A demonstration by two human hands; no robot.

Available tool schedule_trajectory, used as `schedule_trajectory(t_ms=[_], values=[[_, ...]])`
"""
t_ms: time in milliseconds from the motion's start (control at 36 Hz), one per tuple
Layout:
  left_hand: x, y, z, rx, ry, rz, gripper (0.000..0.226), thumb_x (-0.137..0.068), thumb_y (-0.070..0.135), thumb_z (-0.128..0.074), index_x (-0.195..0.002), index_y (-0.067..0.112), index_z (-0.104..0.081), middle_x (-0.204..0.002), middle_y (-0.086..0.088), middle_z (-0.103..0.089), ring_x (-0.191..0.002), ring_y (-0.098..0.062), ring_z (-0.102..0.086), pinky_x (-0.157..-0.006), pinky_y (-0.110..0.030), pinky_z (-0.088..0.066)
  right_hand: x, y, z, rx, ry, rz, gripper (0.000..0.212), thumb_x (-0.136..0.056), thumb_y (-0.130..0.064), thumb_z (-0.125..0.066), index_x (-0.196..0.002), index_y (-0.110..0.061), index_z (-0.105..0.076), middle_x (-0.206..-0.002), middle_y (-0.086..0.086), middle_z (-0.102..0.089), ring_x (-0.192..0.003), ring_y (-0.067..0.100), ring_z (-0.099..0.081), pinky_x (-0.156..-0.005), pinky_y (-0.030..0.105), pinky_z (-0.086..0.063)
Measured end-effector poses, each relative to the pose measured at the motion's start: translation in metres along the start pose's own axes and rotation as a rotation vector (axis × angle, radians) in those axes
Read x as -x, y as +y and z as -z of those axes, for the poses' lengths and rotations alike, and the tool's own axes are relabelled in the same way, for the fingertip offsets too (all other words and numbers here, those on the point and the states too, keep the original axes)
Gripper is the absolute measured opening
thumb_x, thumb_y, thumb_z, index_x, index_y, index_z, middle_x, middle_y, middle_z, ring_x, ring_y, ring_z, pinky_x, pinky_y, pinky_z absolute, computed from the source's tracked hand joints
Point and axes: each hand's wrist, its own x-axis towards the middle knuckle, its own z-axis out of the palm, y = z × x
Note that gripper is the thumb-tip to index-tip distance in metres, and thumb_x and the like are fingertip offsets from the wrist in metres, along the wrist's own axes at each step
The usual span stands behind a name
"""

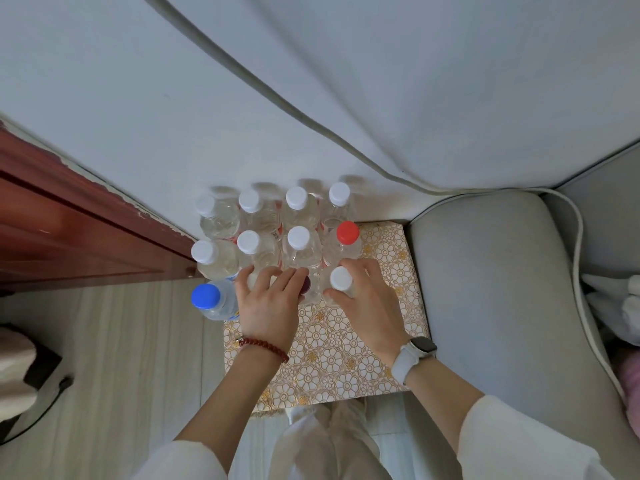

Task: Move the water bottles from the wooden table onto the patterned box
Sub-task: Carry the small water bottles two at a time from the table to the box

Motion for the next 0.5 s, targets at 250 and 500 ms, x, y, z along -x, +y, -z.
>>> schedule_trajectory(t_ms=[250,500], values=[[0.001,0.000,0.000,0.003,-0.014,-0.004,0.034,-0.063,0.012,-0.080,-0.092,0.022,-0.065,-0.085,0.012,-0.071,-0.088,-0.021,-0.066,-0.096,-0.047,-0.032,0.002,0.000,0.000,0.006,0.005,-0.003,0.043,-0.082,-0.038,-0.063,-0.117,-0.020,-0.046,-0.123,0.003,-0.043,-0.089,0.027,-0.060,-0.068,0.039,-0.055],[0.005,0.002,0.012,-0.042,-0.204,-0.022,0.071,-0.053,0.024,-0.084,-0.116,0.021,-0.051,-0.112,-0.001,-0.066,-0.107,-0.025,-0.061,-0.097,-0.064,-0.031,0.016,-0.006,0.015,0.064,-0.042,0.026,0.066,-0.082,-0.037,-0.063,-0.135,-0.015,-0.029,-0.134,0.006,-0.037,-0.115,0.023,-0.049,-0.078,0.037,-0.053]])
